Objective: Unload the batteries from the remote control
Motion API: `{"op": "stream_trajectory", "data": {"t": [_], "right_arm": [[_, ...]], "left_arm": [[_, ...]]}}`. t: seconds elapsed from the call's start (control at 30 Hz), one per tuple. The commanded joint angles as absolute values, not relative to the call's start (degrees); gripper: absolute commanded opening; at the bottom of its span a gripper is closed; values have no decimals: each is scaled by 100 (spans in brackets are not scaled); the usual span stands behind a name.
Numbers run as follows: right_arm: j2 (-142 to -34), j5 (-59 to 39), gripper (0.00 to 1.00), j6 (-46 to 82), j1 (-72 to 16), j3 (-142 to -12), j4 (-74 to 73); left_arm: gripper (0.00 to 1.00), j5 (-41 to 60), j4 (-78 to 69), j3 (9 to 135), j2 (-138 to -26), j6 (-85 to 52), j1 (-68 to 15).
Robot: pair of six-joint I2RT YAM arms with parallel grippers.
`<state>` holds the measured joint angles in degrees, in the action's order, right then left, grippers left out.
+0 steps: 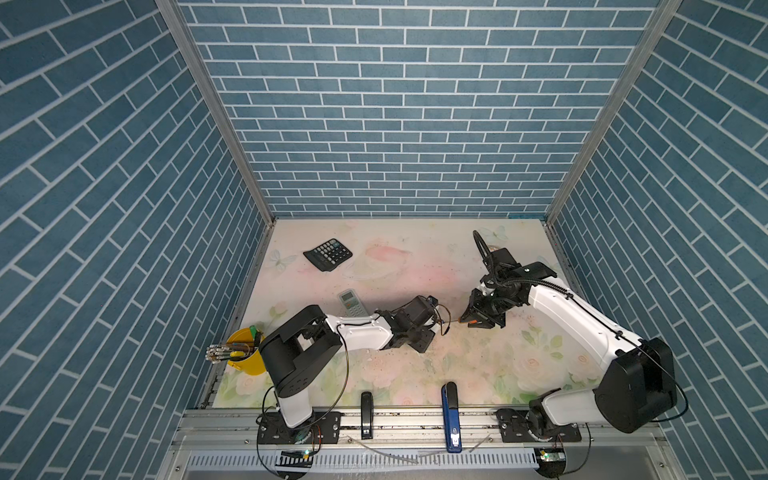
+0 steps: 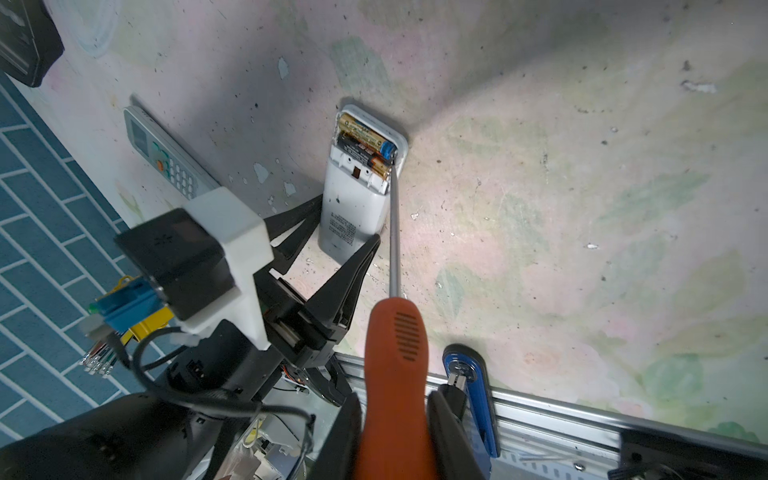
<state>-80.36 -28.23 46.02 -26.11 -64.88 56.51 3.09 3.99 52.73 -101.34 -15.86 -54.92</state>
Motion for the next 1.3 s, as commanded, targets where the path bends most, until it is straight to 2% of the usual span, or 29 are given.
{"op": "stream_trajectory", "data": {"t": [0.0,0.87,1.27], "right_arm": [[-7930,-2773,0,4524,-2586,-6398,5728],[-8119,-2973,0,4691,-2590,-6325,5203],[-8068,-3914,0,4865,-2650,-6316,4146]], "left_arm": [[40,648,1085,4988,-10520,-1688,-5560],[39,659,1037,4957,-10529,-1710,-5560],[38,719,1006,5009,-10593,-1697,-5558]]}}
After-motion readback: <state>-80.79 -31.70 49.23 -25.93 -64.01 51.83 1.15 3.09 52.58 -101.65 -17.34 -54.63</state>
